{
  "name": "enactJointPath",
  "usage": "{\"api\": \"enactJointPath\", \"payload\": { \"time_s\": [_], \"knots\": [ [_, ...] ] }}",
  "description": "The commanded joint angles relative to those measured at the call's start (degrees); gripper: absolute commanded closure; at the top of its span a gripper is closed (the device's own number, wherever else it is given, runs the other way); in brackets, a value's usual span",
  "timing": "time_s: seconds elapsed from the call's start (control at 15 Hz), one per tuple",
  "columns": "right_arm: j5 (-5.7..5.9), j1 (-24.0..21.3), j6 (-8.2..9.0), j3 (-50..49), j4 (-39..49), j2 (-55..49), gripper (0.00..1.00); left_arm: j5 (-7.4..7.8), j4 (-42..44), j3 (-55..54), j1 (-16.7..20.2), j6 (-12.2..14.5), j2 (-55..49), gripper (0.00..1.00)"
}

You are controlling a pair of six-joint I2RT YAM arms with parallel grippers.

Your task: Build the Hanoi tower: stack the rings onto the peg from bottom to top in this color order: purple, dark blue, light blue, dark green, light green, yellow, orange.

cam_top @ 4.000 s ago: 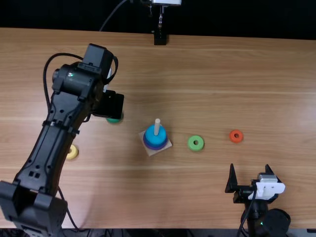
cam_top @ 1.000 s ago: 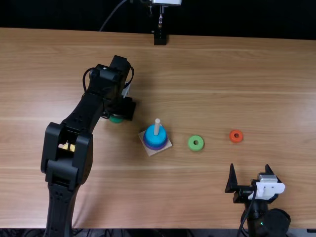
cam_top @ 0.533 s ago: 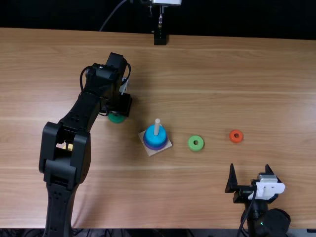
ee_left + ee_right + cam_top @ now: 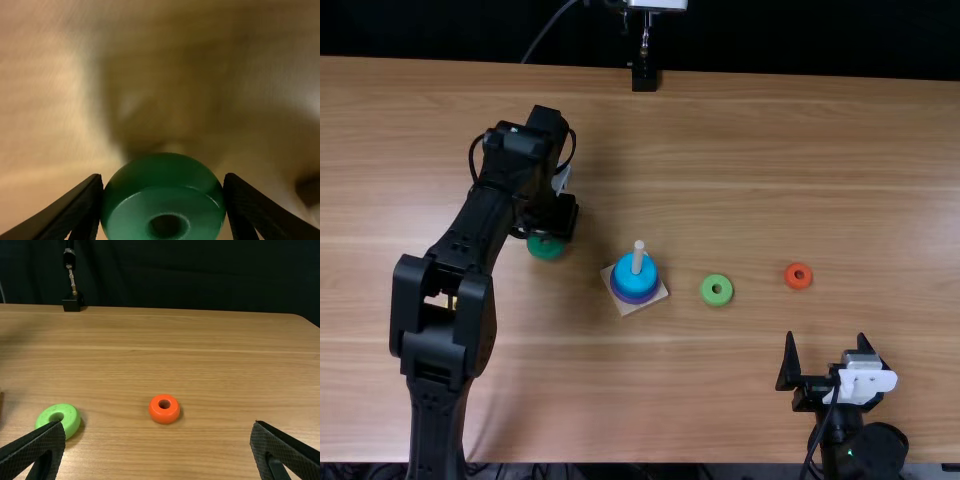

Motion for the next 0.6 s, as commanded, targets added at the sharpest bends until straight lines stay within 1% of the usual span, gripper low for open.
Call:
{"api": "enactJointPath", "payload": {
  "time_s": [0.0,0.13,0.27,0.33,0.47,0.53],
  "knots": [
    [-0.59,-0.7,-0.09,-3.4,-4.5,-0.7,0.00,-0.25,-2.6,3.9,0.7,-0.4,-4.1,1.00],
    [-0.59,-0.7,-0.09,-3.4,-4.5,-0.7,0.00,-0.25,-7.6,6.9,0.7,-0.4,-6.5,1.00],
    [-0.59,-0.7,-0.09,-3.4,-4.5,-0.7,0.00,-0.14,-8.3,7.3,0.2,-0.7,-8.9,1.00],
    [-0.59,-0.7,-0.09,-3.4,-4.5,-0.7,0.00,-0.14,-8.3,7.1,0.0,-1.9,-10.7,1.00],
    [-0.69,-0.7,-0.09,-3.4,-4.5,-0.7,0.00,-0.14,-8.3,7.1,-0.7,-7.3,-12.9,1.00],
    [-0.69,-0.7,-0.09,-3.4,-4.5,-0.7,0.00,-0.04,-8.1,6.7,-1.5,-9.5,-14.8,1.00]
  ]
}}
